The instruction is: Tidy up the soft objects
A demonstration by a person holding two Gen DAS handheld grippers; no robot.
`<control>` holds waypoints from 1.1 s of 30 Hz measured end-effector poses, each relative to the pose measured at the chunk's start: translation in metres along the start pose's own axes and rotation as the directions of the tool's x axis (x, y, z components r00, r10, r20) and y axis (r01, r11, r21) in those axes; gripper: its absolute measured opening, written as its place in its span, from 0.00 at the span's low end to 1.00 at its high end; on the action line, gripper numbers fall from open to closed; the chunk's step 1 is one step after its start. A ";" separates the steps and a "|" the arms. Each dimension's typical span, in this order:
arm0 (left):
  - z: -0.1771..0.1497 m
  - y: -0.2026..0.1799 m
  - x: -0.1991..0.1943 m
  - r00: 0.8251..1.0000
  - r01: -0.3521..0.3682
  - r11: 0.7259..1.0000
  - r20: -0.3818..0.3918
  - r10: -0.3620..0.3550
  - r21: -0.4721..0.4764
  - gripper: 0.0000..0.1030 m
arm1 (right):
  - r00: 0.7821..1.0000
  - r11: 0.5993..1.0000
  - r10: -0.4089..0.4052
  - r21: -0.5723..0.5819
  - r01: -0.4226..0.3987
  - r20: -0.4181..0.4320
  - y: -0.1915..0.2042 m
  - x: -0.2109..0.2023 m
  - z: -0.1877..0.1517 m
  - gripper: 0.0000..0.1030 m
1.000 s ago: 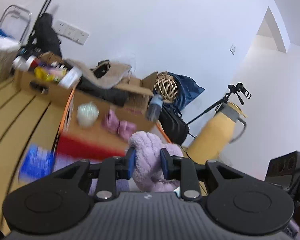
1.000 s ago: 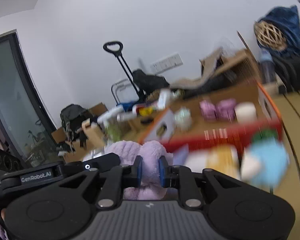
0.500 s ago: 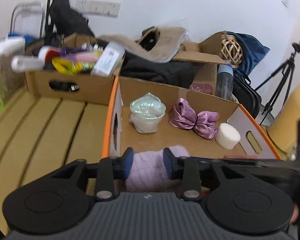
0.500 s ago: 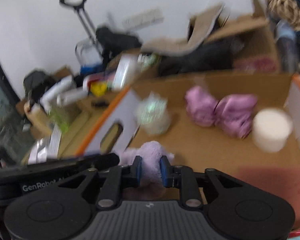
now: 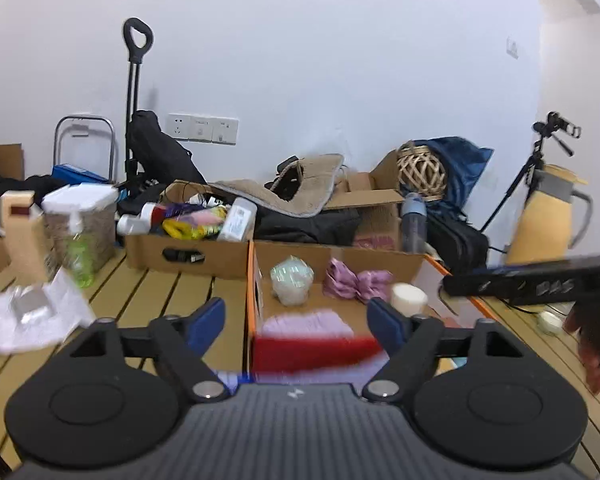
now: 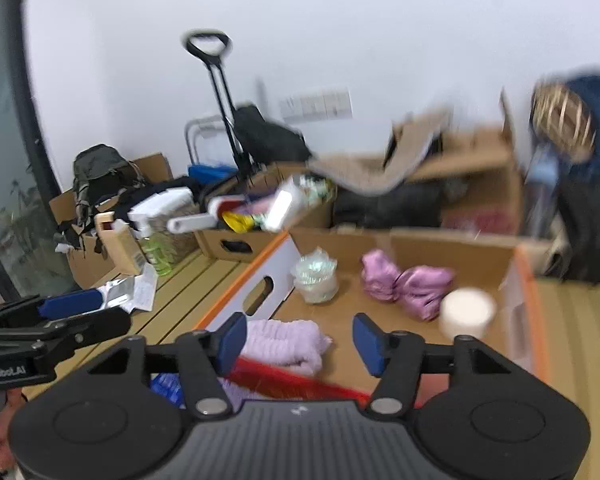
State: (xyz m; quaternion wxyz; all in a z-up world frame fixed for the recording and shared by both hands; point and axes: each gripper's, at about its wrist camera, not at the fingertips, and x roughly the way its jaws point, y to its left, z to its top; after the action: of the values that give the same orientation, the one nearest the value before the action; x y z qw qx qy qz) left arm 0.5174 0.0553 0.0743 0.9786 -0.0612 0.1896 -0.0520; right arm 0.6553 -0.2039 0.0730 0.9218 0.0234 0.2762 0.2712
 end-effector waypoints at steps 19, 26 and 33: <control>-0.137 -0.038 -0.172 0.996 0.052 0.998 0.066 -0.054 0.040 0.98 | 0.946 0.932 -0.230 -0.229 0.282 0.230 0.092 -0.226 -0.213 0.78; -0.141 -0.042 -0.170 0.998 0.039 0.999 0.049 -0.040 0.039 0.98 | 0.942 0.944 -0.235 -0.175 0.280 0.240 0.094 -0.248 -0.241 0.80; -0.143 -0.041 -0.142 0.999 0.033 0.999 0.021 -0.033 0.031 0.97 | 0.933 0.932 -0.298 -0.152 0.330 0.200 0.087 -0.215 -0.246 0.79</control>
State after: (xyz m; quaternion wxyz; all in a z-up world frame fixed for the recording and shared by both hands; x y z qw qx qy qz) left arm 0.3291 0.0178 0.0002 0.9804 -0.0497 0.1772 -0.0704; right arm 0.3343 -0.2666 -0.0117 0.9721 -0.0824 0.1689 0.1407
